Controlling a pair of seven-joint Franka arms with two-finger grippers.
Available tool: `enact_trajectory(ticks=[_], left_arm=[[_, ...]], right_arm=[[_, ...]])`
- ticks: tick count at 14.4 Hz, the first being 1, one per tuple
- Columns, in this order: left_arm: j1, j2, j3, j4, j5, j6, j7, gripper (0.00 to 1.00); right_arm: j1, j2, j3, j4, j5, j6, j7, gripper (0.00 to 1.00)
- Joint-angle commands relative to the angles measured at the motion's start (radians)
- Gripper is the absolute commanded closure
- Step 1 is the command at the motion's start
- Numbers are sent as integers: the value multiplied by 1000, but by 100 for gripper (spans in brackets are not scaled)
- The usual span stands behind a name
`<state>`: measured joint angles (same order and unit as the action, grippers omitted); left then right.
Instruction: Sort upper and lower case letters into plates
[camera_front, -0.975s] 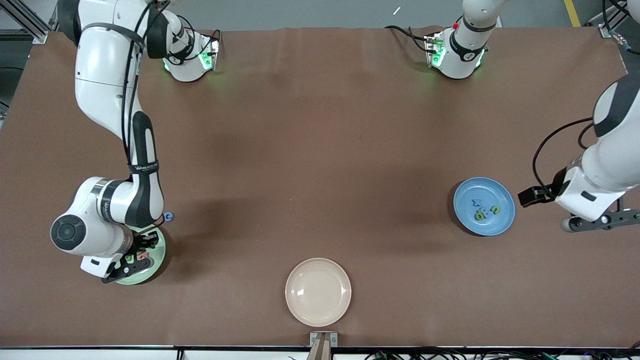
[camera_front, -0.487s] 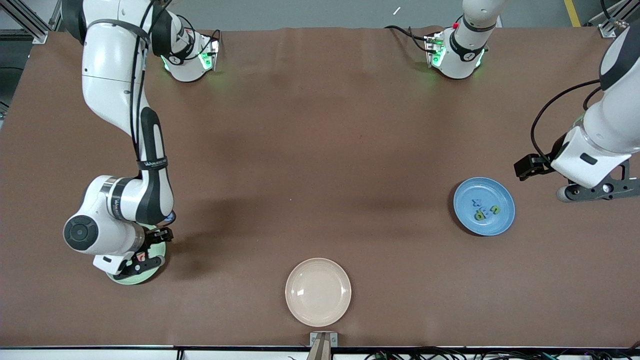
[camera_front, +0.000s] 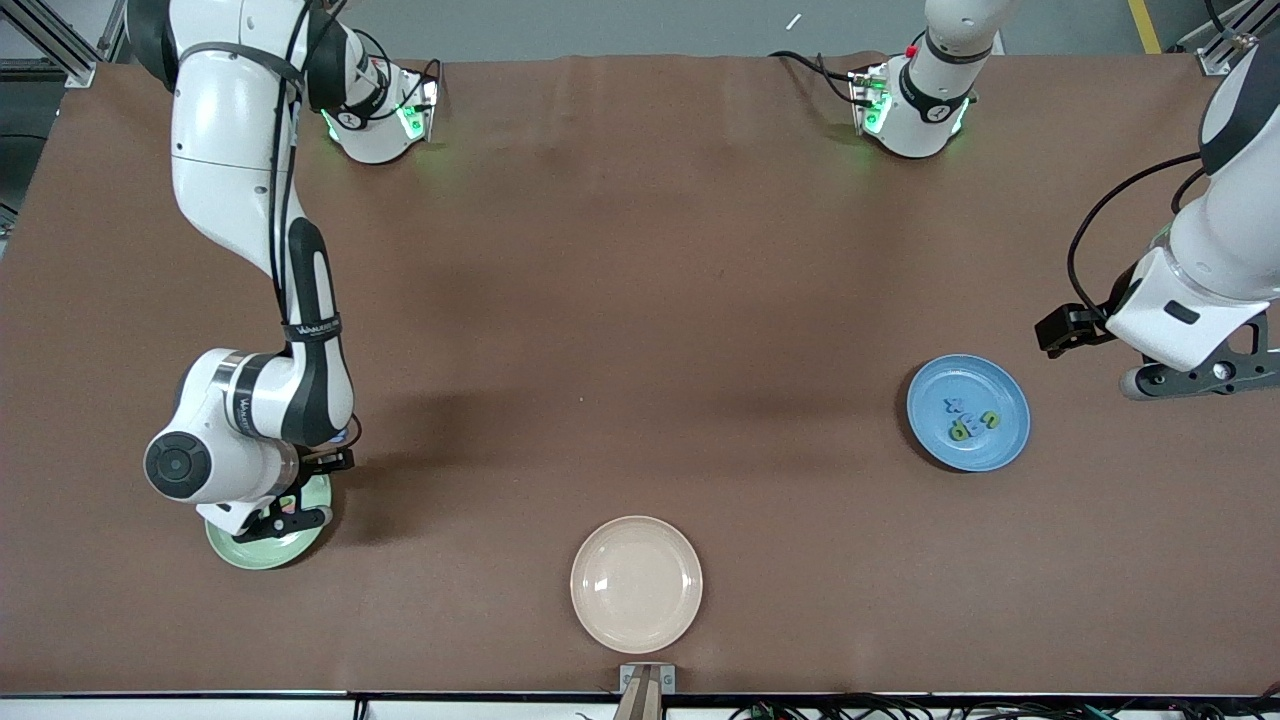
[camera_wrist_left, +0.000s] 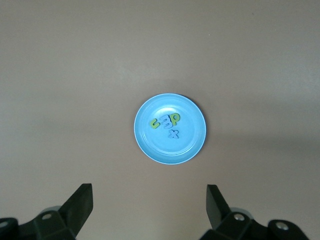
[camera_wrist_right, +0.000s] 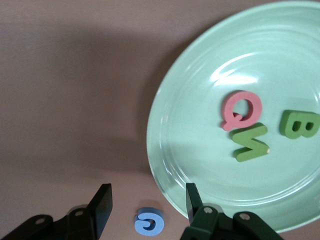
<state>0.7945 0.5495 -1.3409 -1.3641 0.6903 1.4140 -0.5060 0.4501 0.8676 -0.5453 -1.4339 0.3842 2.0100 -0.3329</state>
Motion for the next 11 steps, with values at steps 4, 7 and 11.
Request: enact_trajectory(ticks=[4,7,11], left_arm=[[-78,-48,93,11,-21,-13,27,0],[-176,-147,283,14,-165,11,52,0],[-397,-301,706,5,-450,95,200,0]], right_arm=[[6,-27,7,-56,-2,87,23,47],[4,-27,7,-57,-2,84,21,47],[7,-25,8,-80,4,110,23,47]])
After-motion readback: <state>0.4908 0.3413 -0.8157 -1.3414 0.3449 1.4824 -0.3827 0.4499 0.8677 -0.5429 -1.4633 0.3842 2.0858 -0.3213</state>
